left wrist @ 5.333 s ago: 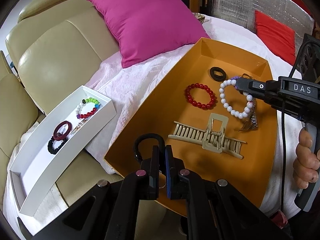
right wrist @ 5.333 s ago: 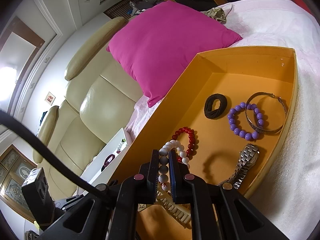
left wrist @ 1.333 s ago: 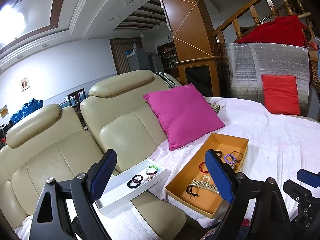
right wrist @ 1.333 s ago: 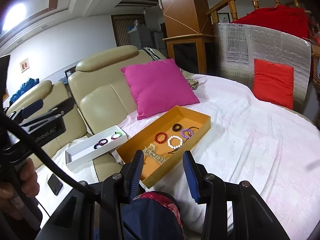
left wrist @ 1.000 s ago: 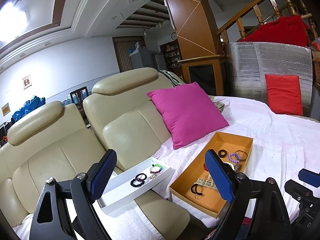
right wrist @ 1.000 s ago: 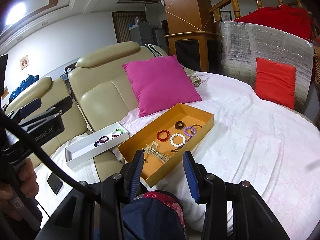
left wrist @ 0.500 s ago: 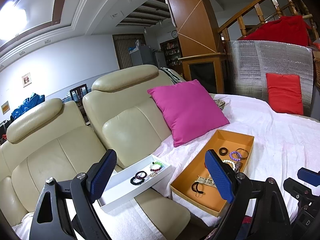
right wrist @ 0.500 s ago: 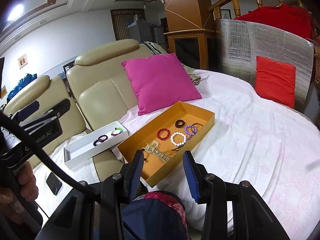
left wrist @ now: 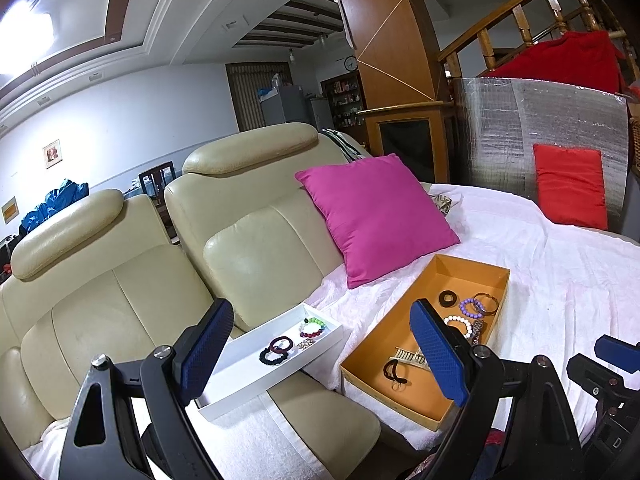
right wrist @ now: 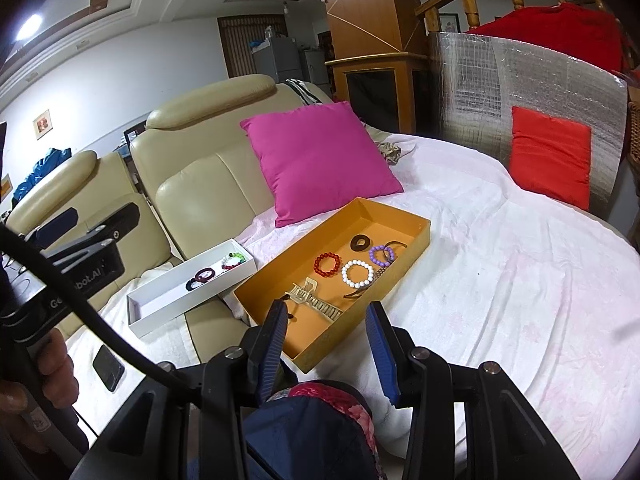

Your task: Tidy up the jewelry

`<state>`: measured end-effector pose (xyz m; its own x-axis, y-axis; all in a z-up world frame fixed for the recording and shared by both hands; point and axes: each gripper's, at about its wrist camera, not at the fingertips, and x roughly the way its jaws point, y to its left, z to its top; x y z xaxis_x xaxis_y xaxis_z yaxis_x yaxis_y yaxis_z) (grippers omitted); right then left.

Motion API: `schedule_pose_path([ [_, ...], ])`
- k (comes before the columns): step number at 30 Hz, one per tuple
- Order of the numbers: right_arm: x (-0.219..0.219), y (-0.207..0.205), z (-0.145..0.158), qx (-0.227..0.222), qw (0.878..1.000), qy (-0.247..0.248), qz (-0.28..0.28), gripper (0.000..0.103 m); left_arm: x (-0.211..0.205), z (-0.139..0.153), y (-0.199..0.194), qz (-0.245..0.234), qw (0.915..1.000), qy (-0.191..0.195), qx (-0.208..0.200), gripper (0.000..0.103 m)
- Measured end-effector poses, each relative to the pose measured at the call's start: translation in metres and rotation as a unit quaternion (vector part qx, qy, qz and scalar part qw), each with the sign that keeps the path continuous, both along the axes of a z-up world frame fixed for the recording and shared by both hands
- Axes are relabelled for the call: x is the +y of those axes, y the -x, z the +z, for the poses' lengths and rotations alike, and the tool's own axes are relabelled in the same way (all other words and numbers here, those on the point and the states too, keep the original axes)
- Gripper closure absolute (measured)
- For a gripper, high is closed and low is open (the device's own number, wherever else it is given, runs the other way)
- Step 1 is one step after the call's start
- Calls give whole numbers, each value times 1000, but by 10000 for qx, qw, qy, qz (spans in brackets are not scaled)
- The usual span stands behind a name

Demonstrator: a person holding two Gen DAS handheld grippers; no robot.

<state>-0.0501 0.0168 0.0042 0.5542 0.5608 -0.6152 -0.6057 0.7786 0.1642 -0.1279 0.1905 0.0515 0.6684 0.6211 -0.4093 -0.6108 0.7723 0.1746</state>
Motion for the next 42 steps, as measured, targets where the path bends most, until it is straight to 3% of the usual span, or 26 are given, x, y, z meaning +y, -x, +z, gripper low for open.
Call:
schedule_pose_path([
  [31, 11, -1, -1, 24, 10000, 38, 59, 58, 9, -9, -3, 35, 9998, 134, 117, 13],
  [42, 27, -27, -9, 40, 9998, 179, -39, 58, 22, -18, -17, 104, 9994, 263, 179, 13],
])
